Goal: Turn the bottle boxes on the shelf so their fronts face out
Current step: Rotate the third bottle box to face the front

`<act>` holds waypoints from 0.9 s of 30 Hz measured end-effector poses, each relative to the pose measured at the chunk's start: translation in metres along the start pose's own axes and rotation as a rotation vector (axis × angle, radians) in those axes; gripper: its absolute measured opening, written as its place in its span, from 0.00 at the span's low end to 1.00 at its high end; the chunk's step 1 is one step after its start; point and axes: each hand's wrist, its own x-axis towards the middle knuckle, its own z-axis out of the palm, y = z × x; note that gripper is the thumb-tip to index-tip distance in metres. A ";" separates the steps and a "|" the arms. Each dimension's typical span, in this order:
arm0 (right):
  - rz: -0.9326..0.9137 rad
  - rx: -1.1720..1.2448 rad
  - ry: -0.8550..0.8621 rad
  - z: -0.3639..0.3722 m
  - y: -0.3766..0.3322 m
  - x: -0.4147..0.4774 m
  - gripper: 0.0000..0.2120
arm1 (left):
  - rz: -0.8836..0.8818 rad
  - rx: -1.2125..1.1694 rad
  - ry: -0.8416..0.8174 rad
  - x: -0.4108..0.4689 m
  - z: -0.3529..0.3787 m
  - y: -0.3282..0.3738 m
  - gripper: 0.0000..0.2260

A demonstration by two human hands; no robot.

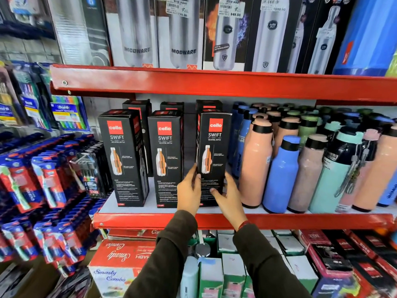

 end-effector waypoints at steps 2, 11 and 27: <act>-0.044 -0.018 0.021 -0.003 0.001 0.000 0.34 | -0.023 -0.046 -0.019 0.001 0.000 0.005 0.19; -0.123 -0.029 0.086 -0.009 -0.013 0.006 0.41 | -0.066 -0.309 0.045 -0.014 0.000 0.015 0.19; -0.071 0.012 -0.120 -0.028 -0.001 0.011 0.50 | -0.050 -0.104 -0.031 -0.001 -0.004 0.009 0.16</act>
